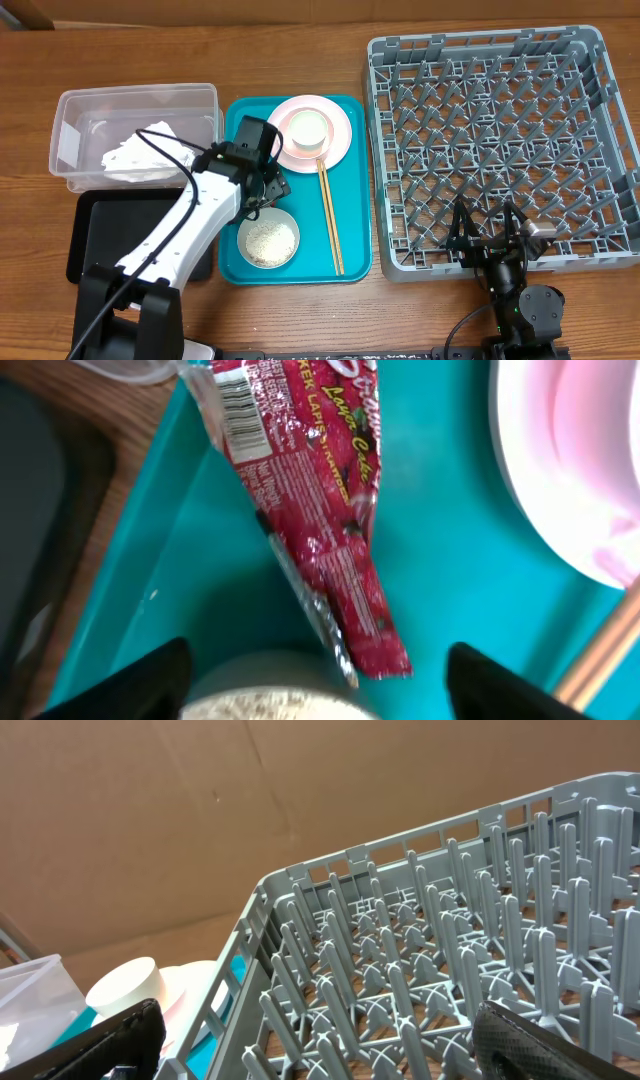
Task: Sort waste into correct bins and load items into the dishwasher
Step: 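Move the left gripper to the red snack wrapper and grasp it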
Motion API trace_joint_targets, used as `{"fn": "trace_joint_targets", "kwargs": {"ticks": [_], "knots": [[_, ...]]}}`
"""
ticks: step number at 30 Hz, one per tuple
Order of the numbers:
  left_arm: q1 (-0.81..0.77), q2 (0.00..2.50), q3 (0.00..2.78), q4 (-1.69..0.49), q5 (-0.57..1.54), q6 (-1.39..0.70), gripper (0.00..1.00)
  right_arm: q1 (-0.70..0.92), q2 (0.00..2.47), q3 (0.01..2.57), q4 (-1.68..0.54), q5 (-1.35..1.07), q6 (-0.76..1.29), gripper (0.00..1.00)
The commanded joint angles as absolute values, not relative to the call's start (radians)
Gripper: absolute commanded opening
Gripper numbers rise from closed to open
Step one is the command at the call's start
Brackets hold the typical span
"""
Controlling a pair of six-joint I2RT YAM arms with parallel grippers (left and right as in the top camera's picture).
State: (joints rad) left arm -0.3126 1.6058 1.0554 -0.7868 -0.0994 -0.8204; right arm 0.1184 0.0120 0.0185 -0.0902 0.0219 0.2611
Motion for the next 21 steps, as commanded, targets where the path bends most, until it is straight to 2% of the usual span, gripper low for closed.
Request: {"fn": "trace_joint_targets", "kwargs": {"ticks": [1,5,10,16,19,21], "knots": [[-0.313,1.604,1.002,-0.729,-0.115,-0.884,0.72,0.118,0.003,0.008,-0.083,0.016,0.258,1.0],[-0.313,1.608,0.975,-0.67,-0.115,-0.884,0.6,0.118,0.003,0.008,-0.083,0.016,0.258,1.0],[-0.313,1.623,0.96,-0.621,-0.119,-0.884,0.68,0.118,0.003,0.008,-0.083,0.016,0.258,1.0],[-0.313,1.679,0.959,-0.591,-0.131,-0.884,0.68,0.118,0.003,0.008,-0.083,0.016,0.258,1.0],[-0.313,1.7,0.959,-0.579,-0.131,-0.884,0.67,0.118,0.003,0.008,-0.083,0.016,0.258,1.0],[-0.313,1.71,0.959,-0.571,-0.131,-0.883,0.59,0.118,0.003,0.008,-0.083,0.016,0.258,1.0]]}}
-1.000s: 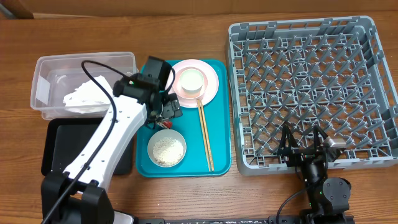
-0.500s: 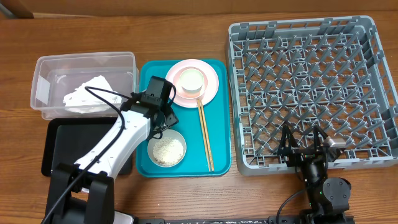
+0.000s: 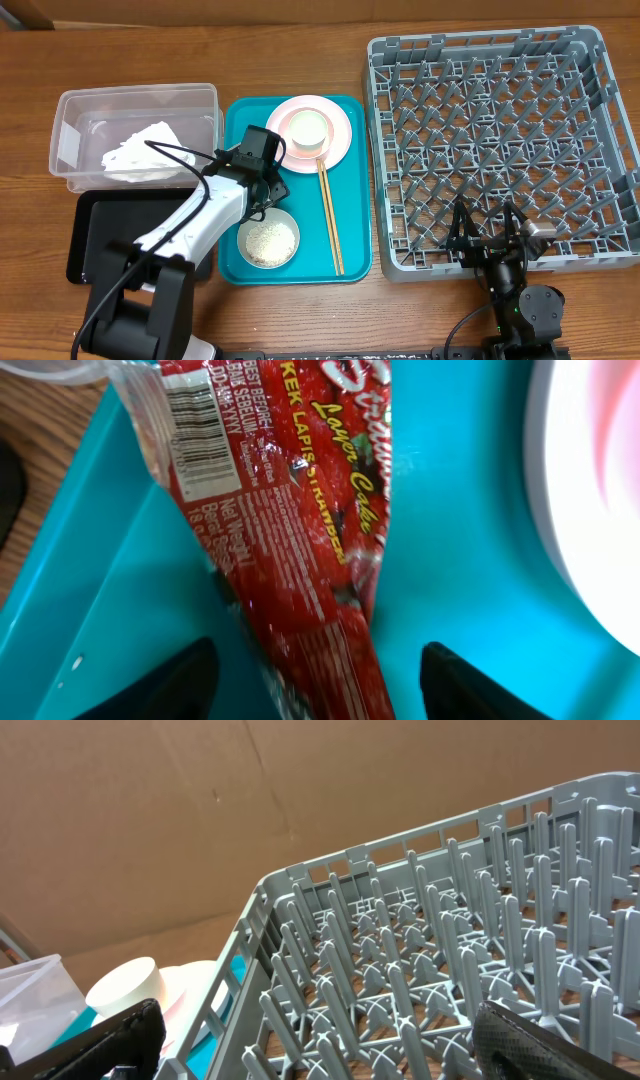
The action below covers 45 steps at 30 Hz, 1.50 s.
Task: Sort waste into correct bins and load items into the dishwasher
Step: 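Move the left gripper to the red snack wrapper and grasp it, then carry the red wrapper into the clear bin and release it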
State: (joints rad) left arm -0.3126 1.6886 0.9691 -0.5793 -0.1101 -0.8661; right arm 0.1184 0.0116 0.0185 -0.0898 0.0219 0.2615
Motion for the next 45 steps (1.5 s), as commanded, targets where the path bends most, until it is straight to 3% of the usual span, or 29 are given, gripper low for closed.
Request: {"fn": "trace_joint_targets", "kwargs": {"ticks": [1,5,6,10,12,22,34,45], "knots": [[-0.313,1.713,0.959,-0.57,-0.131,-0.883,0.54,0.118,0.003,0.008,-0.083,0.016,0.258,1.0],[-0.313,1.716,0.959,-0.57,-0.131,-0.883,0.44,0.118,0.003,0.008,-0.083,0.016,0.258,1.0],[-0.313,1.718,0.959,-0.567,-0.139,-0.883,0.34,0.118,0.003,0.008,-0.083,0.016,0.258,1.0],[-0.313,1.72,0.959,-0.567,-0.138,-0.858,0.1,0.118,0.003,0.008,-0.083,0.016,0.258,1.0],[-0.313,1.72,0.959,-0.567,-0.138,-0.838,0.04,0.118,0.003,0.008,-0.083,0.016,0.258,1.0],[-0.313,1.707,1.014,-0.606,-0.13,-0.77,0.04,0.118,0.003,0.008,-0.083,0.016,0.258,1.0],[-0.295,1.611,1.304,-0.795,-0.176,-0.686,0.04,0.118,0.003,0.008,-0.083,0.016,0.258,1.0],[-0.011,1.608,1.407,-0.788,-0.236,-0.66,0.04,0.118,0.003,0.008,-0.083,0.016,0.258,1.0]]}}
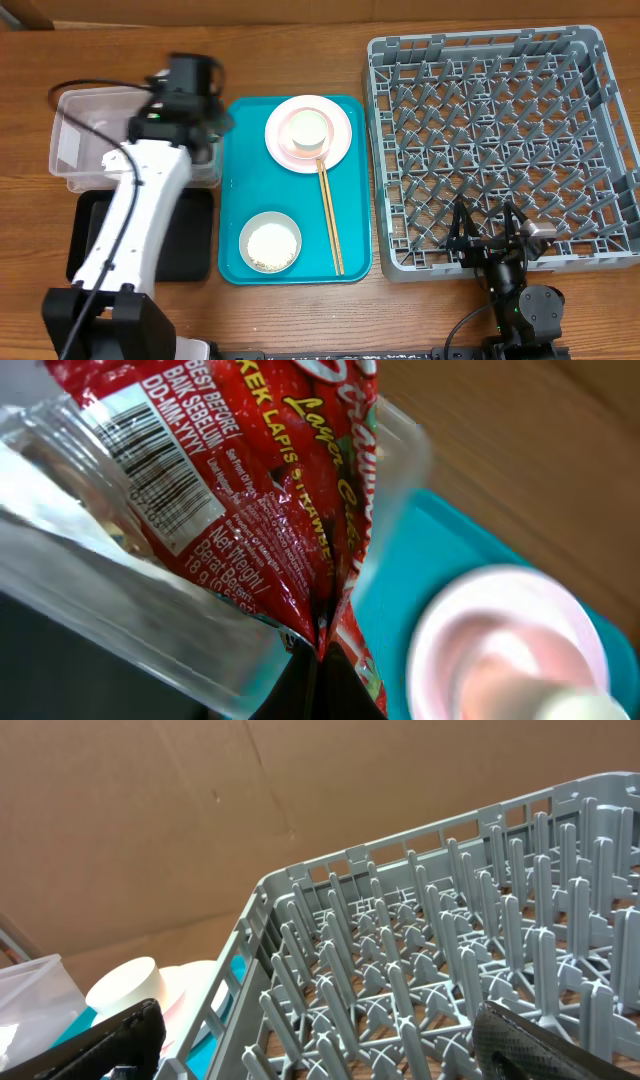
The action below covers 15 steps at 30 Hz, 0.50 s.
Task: Sort waste into correct bins and load items into the dishwasher
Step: 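Carry the red wrapper into the clear bin and release it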
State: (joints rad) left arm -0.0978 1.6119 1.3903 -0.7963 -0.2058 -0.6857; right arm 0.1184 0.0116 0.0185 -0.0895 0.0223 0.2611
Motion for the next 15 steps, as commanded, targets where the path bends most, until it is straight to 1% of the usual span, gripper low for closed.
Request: {"fn": "trace_joint_targets", "kwargs": {"ticks": [1,6,8,11,14,15], "knots": [[0.041,1.621,1.406,-0.776,-0.235,-0.657,0.04,0.118,0.003,0.008,-0.083,0.016,0.258,1.0],[0.105,1.69,1.401,-0.74,-0.235,-0.657,0.05,0.118,0.003,0.008,-0.083,0.016,0.258,1.0],[0.112,1.728,1.401,-0.72,-0.235,-0.657,0.08,0.118,0.003,0.008,-0.083,0.016,0.258,1.0],[0.113,1.784,1.401,-0.684,-0.236,-0.632,0.28,0.118,0.003,0.008,-0.083,0.016,0.258,1.0],[0.113,1.789,1.402,-0.679,-0.234,-0.619,0.71,0.118,0.003,0.008,-0.083,0.016,0.258,1.0],[0.113,1.784,1.404,-0.68,-0.225,-0.606,0.78,0.118,0.003,0.008,-0.083,0.016,0.258,0.99]]}}
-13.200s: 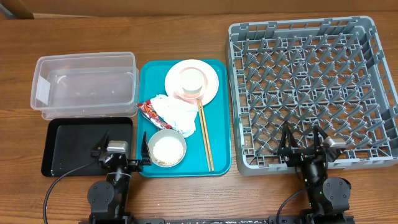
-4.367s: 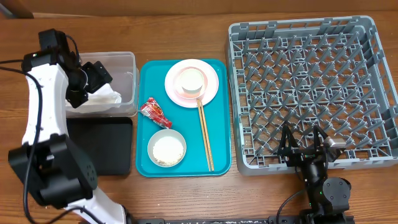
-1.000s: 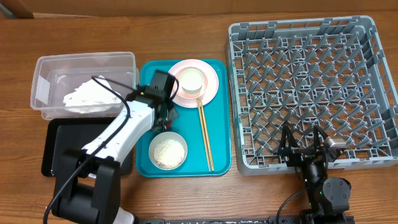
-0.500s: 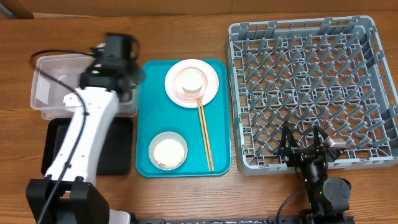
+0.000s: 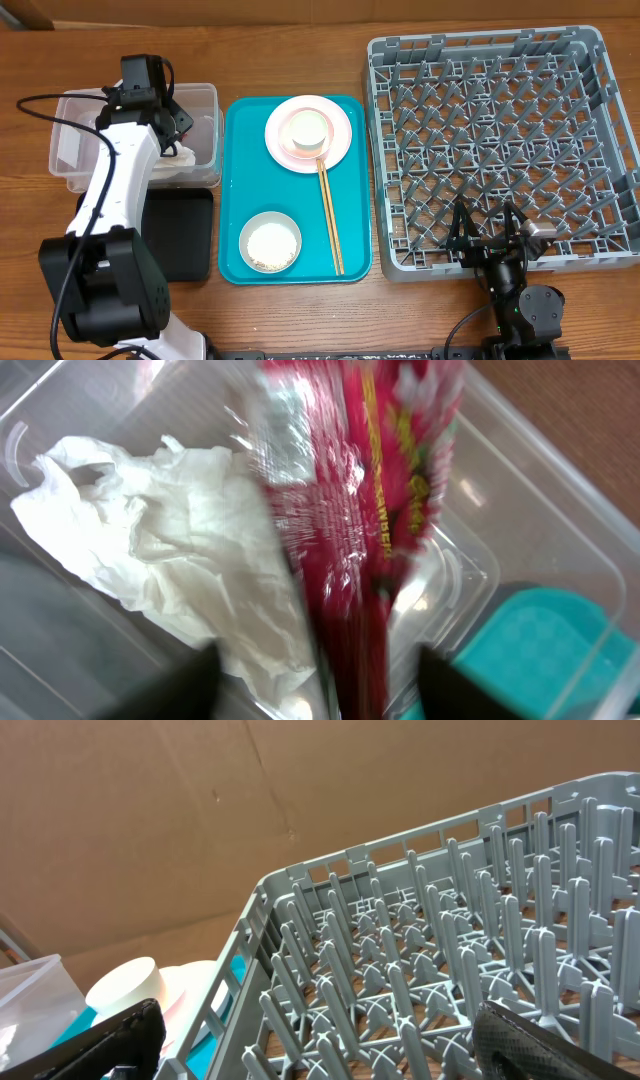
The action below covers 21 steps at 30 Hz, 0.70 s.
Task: Sort waste into correct bins and load items into the dishwasher
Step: 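Carry the red wrapper into the clear bin and release it, then lower the left gripper to the rice bowl rim and grasp it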
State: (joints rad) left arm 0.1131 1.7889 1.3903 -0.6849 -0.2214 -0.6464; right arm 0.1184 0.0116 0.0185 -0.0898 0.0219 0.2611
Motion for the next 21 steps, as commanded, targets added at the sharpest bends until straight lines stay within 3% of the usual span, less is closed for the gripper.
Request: {"fn": "trace_joint_targets", "kwargs": {"ticks": [1,5,8,15,21], "knots": [[0.113,1.777,1.407,-0.68,-0.208,-0.591,0.81,0.118,0.003,0.008,-0.083,0.016,0.258,1.0],[0.11,1.723,1.421,-0.733,-0.012,-0.559,0.77,0.118,0.003,0.008,-0.083,0.016,0.258,1.0],[0.084,1.659,1.422,-0.8,0.154,-0.493,0.63,0.118,0.003,0.008,-0.083,0.016,0.258,1.0],[-0.079,1.538,1.422,-0.984,0.16,-0.437,0.57,0.118,0.003,0.008,-0.083,0.017,0.258,1.0],[-0.271,1.541,1.413,-1.125,0.123,-0.414,0.58,0.118,0.003,0.008,-0.083,0.016,0.258,1.0]]}}
